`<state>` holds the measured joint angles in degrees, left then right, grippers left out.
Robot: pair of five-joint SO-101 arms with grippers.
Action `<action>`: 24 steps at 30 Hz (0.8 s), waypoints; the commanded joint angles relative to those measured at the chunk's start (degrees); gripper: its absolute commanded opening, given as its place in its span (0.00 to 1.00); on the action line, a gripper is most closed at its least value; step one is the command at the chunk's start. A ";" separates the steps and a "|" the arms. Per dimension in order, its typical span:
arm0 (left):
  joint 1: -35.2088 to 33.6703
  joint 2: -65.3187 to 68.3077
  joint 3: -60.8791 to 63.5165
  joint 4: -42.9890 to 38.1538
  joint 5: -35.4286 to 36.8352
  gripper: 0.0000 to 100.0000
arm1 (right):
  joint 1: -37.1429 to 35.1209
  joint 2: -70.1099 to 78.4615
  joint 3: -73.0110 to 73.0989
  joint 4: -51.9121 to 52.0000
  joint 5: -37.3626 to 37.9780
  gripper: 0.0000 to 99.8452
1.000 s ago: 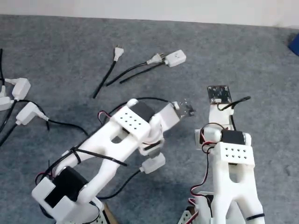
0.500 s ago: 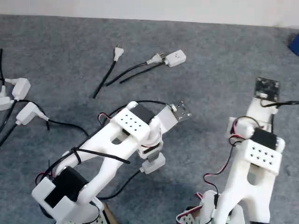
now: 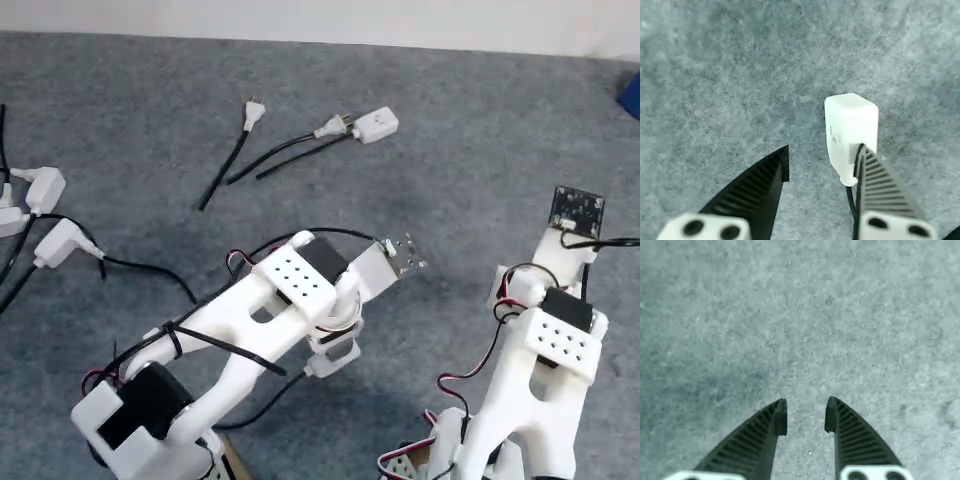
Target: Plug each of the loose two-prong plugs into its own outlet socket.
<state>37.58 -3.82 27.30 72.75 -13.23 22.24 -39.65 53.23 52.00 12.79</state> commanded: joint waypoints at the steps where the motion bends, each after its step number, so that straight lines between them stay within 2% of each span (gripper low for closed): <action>1: -2.07 -0.04 1.10 -0.18 0.44 0.22 | 0.75 -0.66 -0.31 -0.75 2.73 0.13; 9: -18.51 -0.04 1.98 -2.11 -10.11 0.22 | 3.47 -0.66 0.22 -0.84 2.99 0.13; 12: -21.85 -0.13 1.89 -2.11 -12.22 0.22 | 3.12 -0.66 0.31 -0.75 2.99 0.13; 18: -22.20 -0.04 -1.98 -1.49 -12.75 0.22 | 3.03 -0.66 0.31 -0.66 2.99 0.13; 20: -21.76 -0.22 -4.18 1.32 -12.66 0.22 | 3.47 -0.66 0.31 -0.66 2.99 0.13; 24: -13.14 -0.84 -9.54 12.13 -9.67 0.22 | 6.20 -0.66 0.31 -1.01 2.99 0.13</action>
<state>18.24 -3.56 22.99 76.97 -25.19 25.58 -39.56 53.76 52.00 14.99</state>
